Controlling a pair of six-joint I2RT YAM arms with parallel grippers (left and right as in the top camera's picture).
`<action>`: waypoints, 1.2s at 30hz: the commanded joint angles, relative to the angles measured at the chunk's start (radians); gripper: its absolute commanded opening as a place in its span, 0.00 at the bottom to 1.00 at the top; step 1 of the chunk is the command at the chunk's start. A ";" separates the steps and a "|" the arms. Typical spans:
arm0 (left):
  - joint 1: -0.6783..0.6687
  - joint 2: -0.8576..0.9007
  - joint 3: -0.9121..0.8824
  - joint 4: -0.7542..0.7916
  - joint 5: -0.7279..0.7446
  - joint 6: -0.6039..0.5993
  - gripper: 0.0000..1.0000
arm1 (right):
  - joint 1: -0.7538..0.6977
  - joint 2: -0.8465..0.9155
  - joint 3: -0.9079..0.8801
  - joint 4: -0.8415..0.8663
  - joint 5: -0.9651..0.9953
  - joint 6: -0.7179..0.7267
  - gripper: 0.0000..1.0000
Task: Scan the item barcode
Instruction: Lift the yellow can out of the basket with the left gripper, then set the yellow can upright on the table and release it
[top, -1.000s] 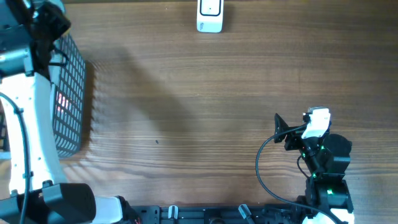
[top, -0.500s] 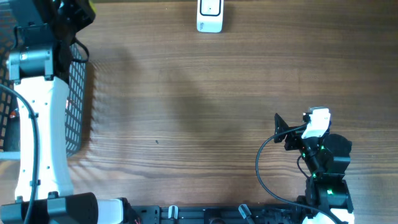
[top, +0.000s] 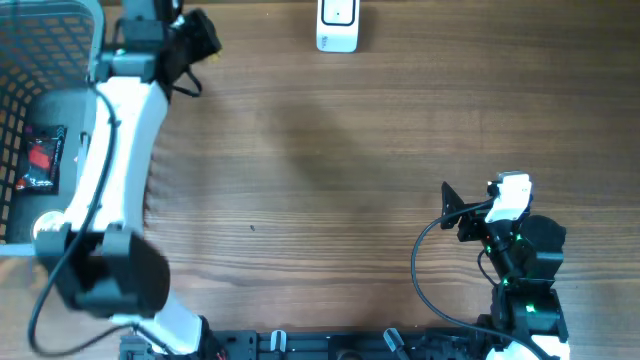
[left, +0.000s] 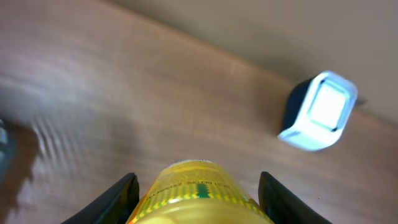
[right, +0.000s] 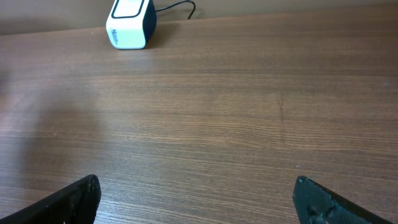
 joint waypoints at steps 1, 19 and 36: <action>-0.010 0.087 0.008 -0.025 0.004 0.002 0.53 | -0.003 0.002 0.020 0.006 0.010 -0.006 1.00; -0.026 0.272 -0.034 -0.044 0.000 0.002 0.55 | -0.003 0.002 0.020 0.010 0.010 -0.006 1.00; -0.025 0.360 -0.034 -0.005 -0.042 0.003 0.62 | -0.003 0.002 0.020 0.013 0.010 -0.010 1.00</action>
